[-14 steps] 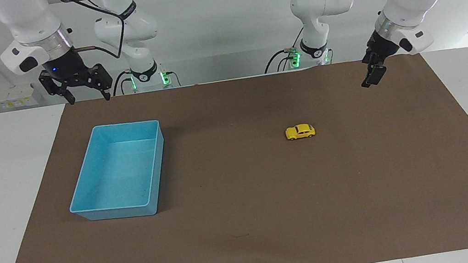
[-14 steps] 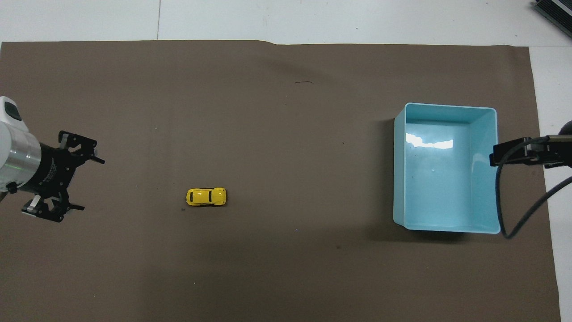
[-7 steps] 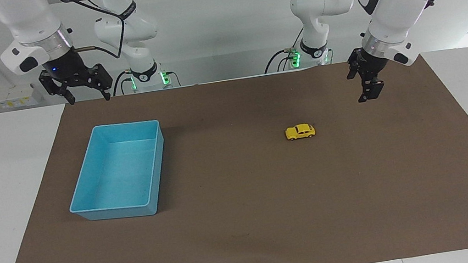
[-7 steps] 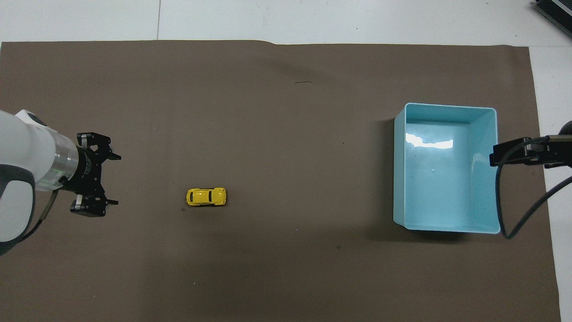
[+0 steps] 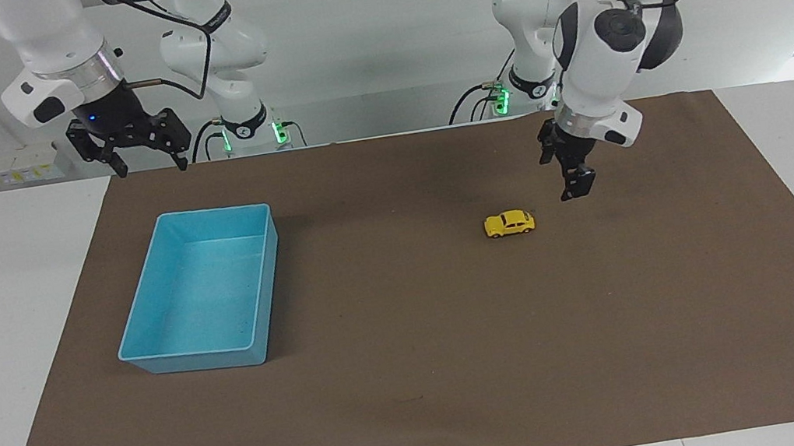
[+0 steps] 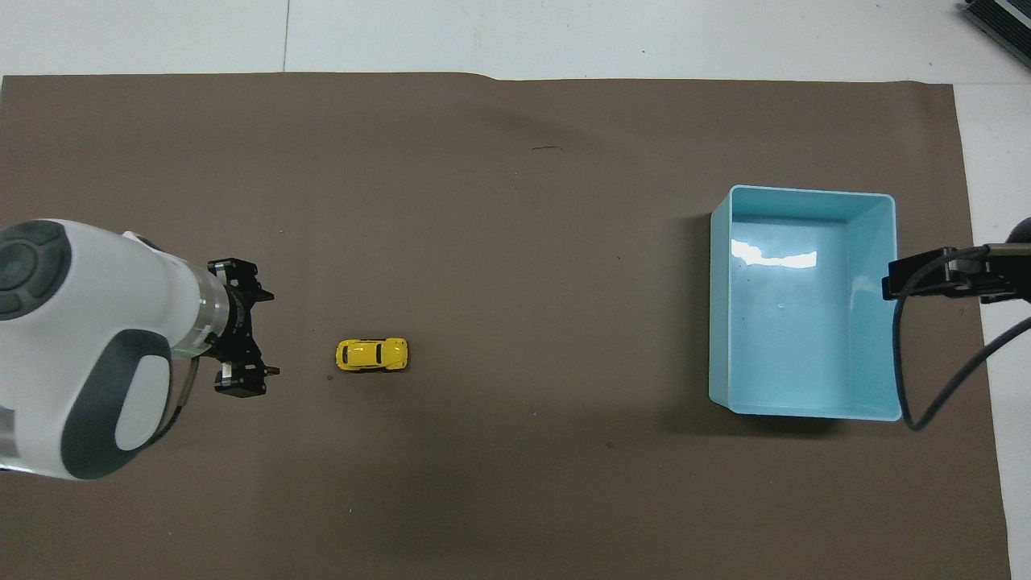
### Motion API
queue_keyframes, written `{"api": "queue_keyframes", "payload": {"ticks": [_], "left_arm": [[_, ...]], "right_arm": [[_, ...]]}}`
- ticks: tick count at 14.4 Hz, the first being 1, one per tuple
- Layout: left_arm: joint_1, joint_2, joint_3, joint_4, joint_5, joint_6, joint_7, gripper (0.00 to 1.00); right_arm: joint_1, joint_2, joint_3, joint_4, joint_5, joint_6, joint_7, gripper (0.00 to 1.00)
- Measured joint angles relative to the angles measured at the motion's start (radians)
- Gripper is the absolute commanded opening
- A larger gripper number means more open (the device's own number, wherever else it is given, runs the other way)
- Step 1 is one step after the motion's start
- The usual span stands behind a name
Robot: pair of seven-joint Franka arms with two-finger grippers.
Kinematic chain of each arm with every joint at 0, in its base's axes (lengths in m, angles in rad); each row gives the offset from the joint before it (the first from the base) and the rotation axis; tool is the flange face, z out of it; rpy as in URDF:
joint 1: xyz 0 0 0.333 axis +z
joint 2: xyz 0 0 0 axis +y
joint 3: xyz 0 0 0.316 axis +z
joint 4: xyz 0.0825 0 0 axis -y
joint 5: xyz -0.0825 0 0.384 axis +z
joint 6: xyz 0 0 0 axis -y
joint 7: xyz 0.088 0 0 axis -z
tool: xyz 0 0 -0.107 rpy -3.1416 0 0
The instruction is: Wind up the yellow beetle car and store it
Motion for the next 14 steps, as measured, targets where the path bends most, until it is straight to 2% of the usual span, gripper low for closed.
{"api": "queue_keyframes", "payload": {"ticks": [8,14], "left_arm": [[-0.076,0.109,-0.001,-0.079,0.000,0.255,-0.191,1.00],[-0.095,0.125,0.000,-0.115,0.000,0.334,-0.203,1.00]], "right_arm": [[0.000,-0.002,0.000,0.000,0.000,0.000,0.000,1.00],[0.002,-0.003,0.001,0.000,0.000,0.000,0.000,1.00]]}}
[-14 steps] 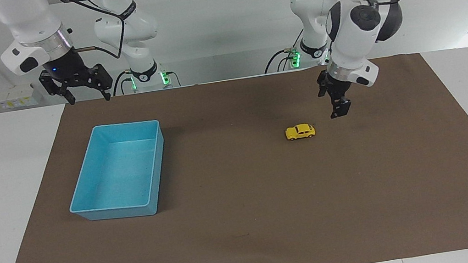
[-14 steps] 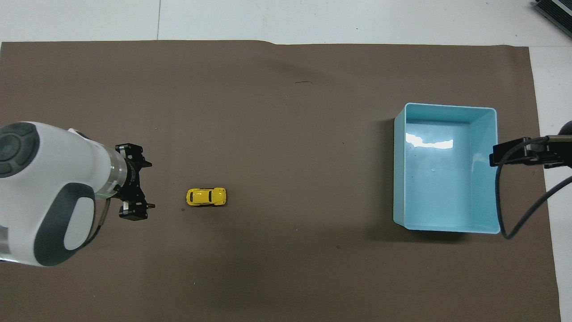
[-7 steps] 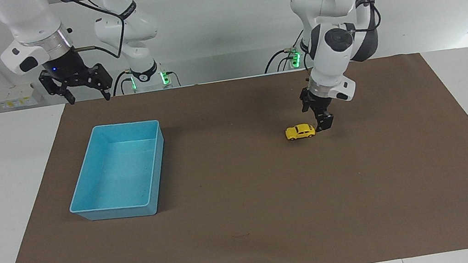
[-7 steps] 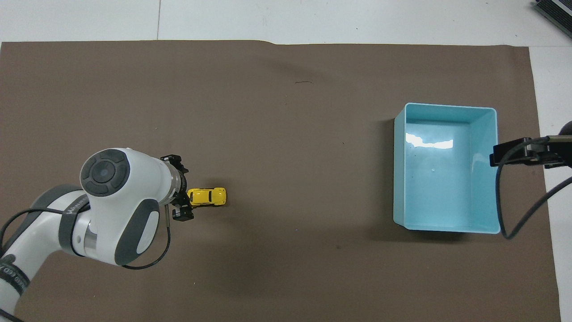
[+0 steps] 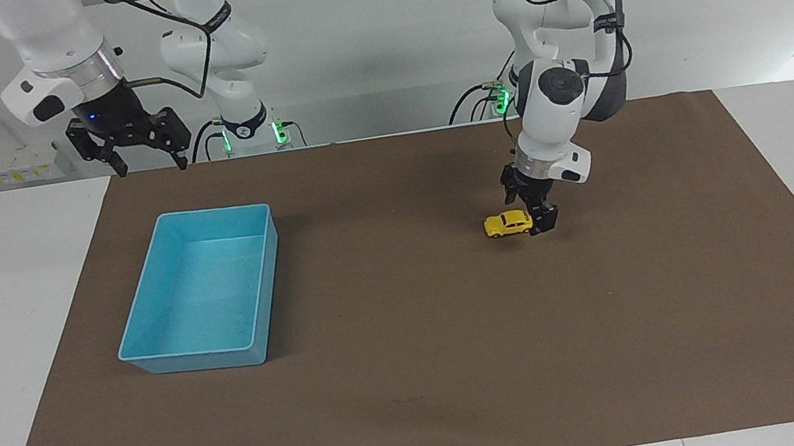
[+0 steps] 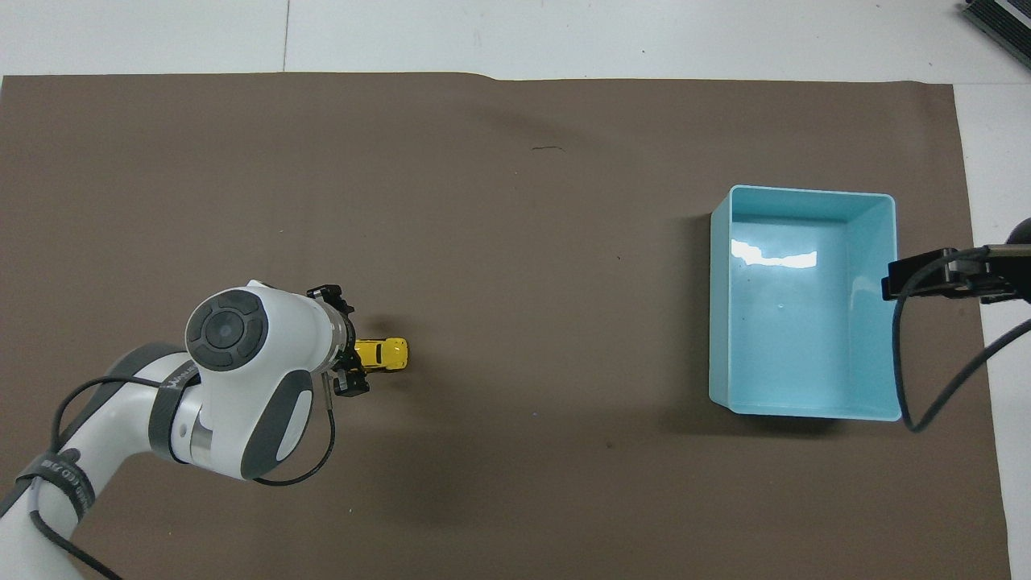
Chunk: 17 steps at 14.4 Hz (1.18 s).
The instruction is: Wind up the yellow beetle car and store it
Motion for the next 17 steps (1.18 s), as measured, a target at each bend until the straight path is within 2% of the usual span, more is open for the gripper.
{"api": "queue_keyframes", "payload": {"ticks": [1,2,4,6,17], "left_arm": [[-0.009,0.004,0.000,-0.012,0.000,0.017,-0.003,1.00],[-0.015,0.007,-0.001,-0.021,0.000,0.027,-0.005,0.88],[-0.017,0.010,-0.001,-0.028,0.000,0.032,-0.006,0.34],[-0.019,0.010,0.000,-0.028,0.000,0.035,-0.002,0.02],[-0.003,-0.013,0.018,-0.051,-0.001,0.031,0.097,0.00]], "right_arm": [[0.000,0.000,0.000,0.000,0.000,0.000,0.000,1.00],[0.000,0.000,0.000,0.000,0.000,0.000,0.000,1.00],[0.000,0.000,0.000,0.000,0.000,0.000,0.000,1.00],[0.000,0.000,0.000,0.000,0.000,0.000,0.000,1.00],[-0.017,0.000,-0.002,0.000,0.000,0.000,0.000,1.00]]}}
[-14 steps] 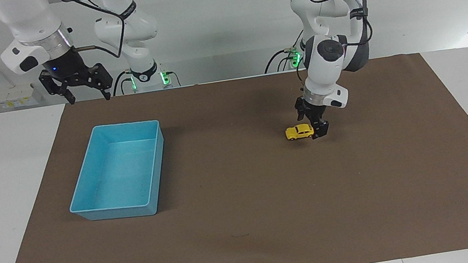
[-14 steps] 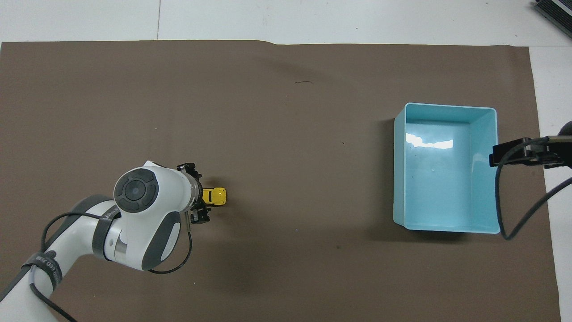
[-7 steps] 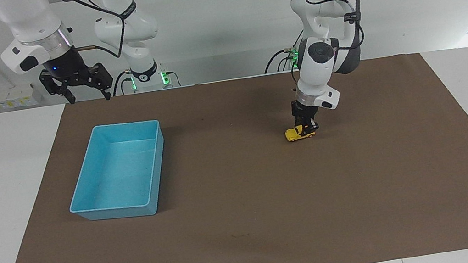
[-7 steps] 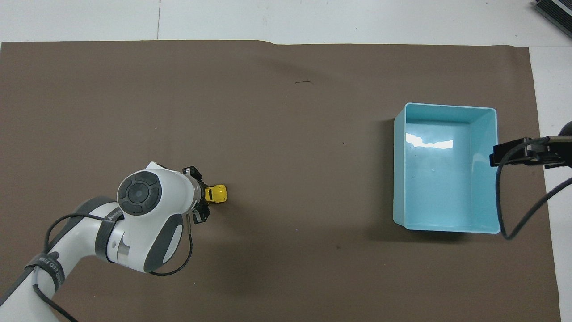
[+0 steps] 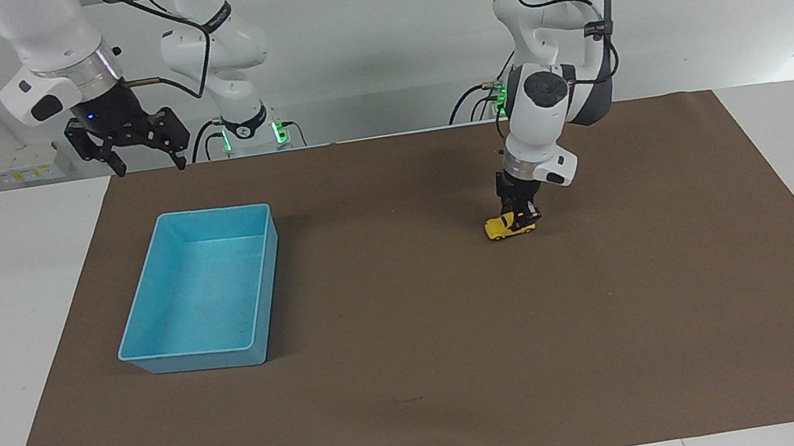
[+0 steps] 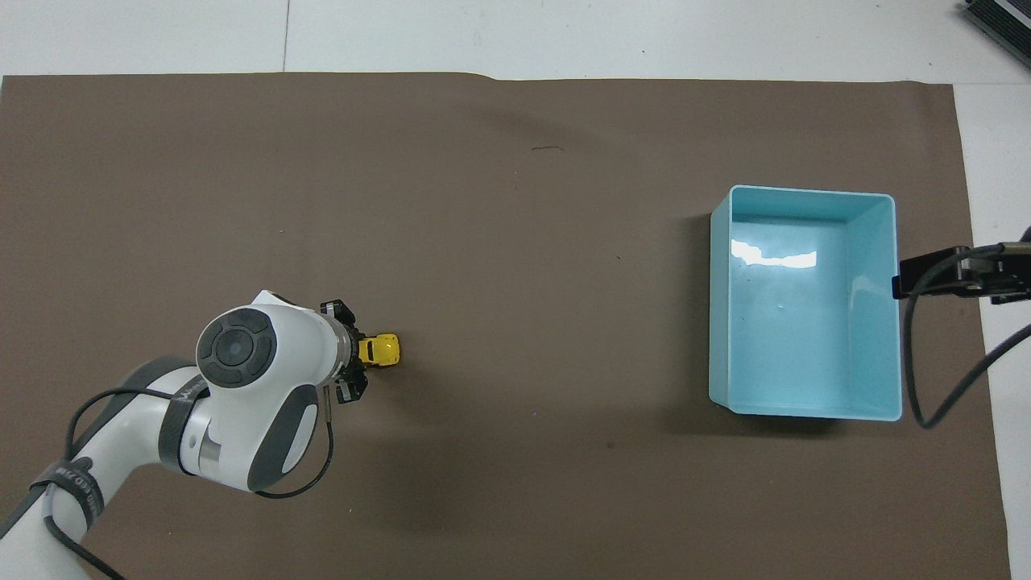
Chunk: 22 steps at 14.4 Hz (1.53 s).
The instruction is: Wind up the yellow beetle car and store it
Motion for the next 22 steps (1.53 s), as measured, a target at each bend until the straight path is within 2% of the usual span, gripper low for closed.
{"api": "queue_keyframes", "payload": {"ticks": [8,11,14,15,16,17,20,22], "left_arm": [[0.140,-0.034,0.004,-0.035,-0.007,-0.026,0.153,0.00],[0.163,-0.037,0.004,-0.038,-0.010,-0.028,0.178,0.01],[0.163,-0.037,0.004,-0.038,-0.010,-0.028,0.178,0.16],[0.163,-0.037,0.004,-0.038,-0.010,-0.028,0.178,0.35],[0.163,-0.037,0.004,-0.037,-0.010,-0.028,0.178,0.91],[0.163,-0.037,0.004,-0.037,-0.010,-0.028,0.178,1.00],[0.169,-0.018,0.016,0.007,-0.010,-0.040,0.181,1.00],[0.178,-0.012,0.016,0.107,-0.010,-0.146,0.188,1.00]], "right_arm": [[0.000,0.000,0.000,0.000,0.000,0.000,0.000,1.00],[0.000,0.000,0.000,-0.002,0.000,0.000,0.000,1.00],[0.000,0.000,0.000,-0.003,0.000,0.000,0.000,1.00],[0.000,0.000,0.000,-0.003,0.000,0.000,0.000,1.00],[0.000,0.000,0.000,-0.003,0.000,0.000,0.000,1.00],[0.000,0.000,0.000,-0.003,0.000,0.000,0.000,1.00],[0.000,0.000,0.000,-0.003,0.000,0.000,0.000,1.00],[0.000,0.000,0.000,-0.003,0.000,0.000,0.000,1.00]]}}
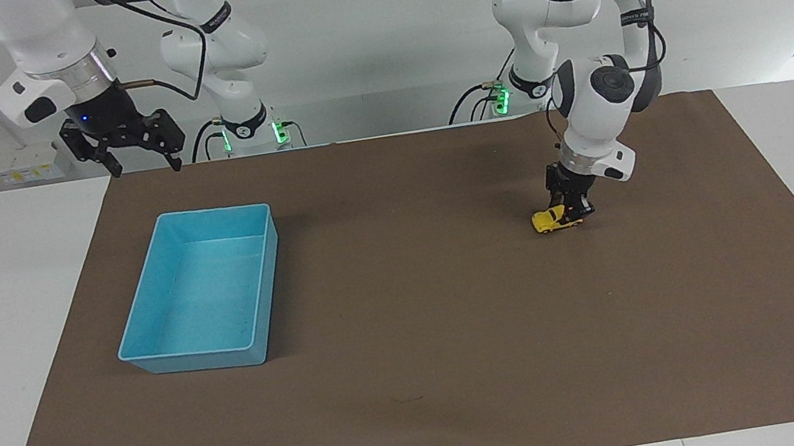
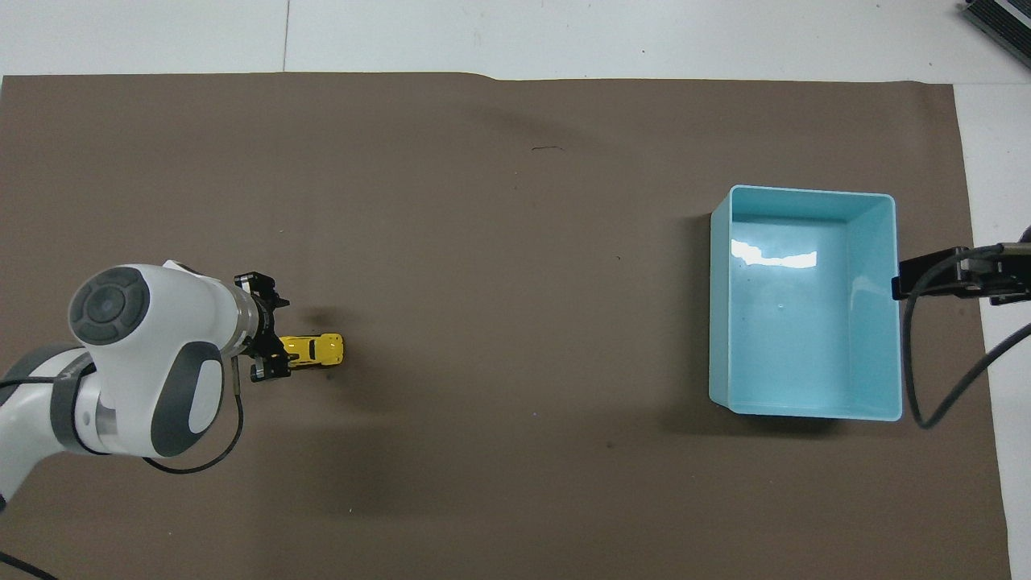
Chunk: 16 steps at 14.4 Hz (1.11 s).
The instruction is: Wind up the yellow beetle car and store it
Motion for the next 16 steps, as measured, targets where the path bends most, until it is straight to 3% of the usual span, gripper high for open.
{"api": "queue_keyframes", "payload": {"ticks": [2,4,16], "left_arm": [[0.014,0.000,0.001,0.104,0.000,-0.093,0.001,1.00],[0.029,0.000,0.002,0.143,0.000,-0.120,0.006,1.00],[0.034,0.011,0.000,0.144,0.000,-0.121,0.007,1.00]], "right_arm": [[0.000,0.000,0.000,0.000,0.000,0.000,0.000,1.00],[0.000,0.000,0.000,0.000,0.000,0.000,0.000,1.00],[0.000,-0.002,0.000,-0.001,0.000,0.000,0.000,1.00]]}}
